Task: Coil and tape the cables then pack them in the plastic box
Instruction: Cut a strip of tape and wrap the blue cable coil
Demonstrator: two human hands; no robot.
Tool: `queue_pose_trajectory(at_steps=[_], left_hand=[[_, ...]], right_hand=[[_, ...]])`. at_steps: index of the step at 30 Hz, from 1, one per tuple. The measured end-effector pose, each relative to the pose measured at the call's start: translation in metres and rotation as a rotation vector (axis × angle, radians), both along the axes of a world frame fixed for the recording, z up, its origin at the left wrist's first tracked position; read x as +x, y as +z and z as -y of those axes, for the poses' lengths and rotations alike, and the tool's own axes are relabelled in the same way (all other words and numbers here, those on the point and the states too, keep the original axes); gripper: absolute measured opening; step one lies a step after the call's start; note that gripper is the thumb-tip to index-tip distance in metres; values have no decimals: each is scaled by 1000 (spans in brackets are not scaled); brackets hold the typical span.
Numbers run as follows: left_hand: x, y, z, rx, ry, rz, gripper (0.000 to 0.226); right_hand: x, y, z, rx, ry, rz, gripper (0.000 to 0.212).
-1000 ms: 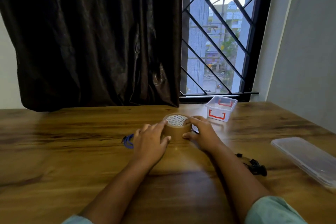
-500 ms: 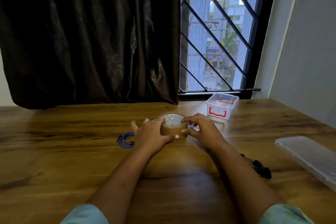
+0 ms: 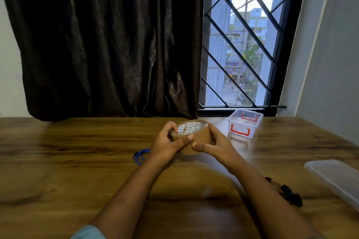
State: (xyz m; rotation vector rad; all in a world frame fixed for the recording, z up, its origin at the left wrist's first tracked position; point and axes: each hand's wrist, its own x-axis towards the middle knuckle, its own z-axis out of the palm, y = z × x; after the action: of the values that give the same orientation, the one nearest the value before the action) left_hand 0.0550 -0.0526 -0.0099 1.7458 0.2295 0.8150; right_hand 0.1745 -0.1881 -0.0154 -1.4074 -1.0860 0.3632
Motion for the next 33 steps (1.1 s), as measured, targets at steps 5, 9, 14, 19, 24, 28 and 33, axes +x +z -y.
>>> queue_pose_trajectory(at_steps=[5, 9, 14, 19, 24, 28, 33], left_hand=[[4, 2, 5, -20, 55, 36, 50], [8, 4, 7, -110, 71, 92, 28], [9, 6, 24, -97, -93, 54, 26], [6, 10, 27, -150, -183, 61, 27], [2, 10, 22, -156, -195, 58, 51], [3, 13, 22, -137, -194, 143, 52], [6, 13, 27, 129, -162, 159, 46]], right_hand=[[-1, 0, 0, -86, -89, 156, 113], [-2, -4, -2, 3, -213, 226, 72], [10, -5, 2, 86, -362, 105, 44], [17, -9, 1, 145, -411, -29, 46], [16, -12, 0, 117, -455, -131, 33], [12, -10, -2, 49, -468, -270, 23], [2, -6, -3, -25, -408, -374, 24]])
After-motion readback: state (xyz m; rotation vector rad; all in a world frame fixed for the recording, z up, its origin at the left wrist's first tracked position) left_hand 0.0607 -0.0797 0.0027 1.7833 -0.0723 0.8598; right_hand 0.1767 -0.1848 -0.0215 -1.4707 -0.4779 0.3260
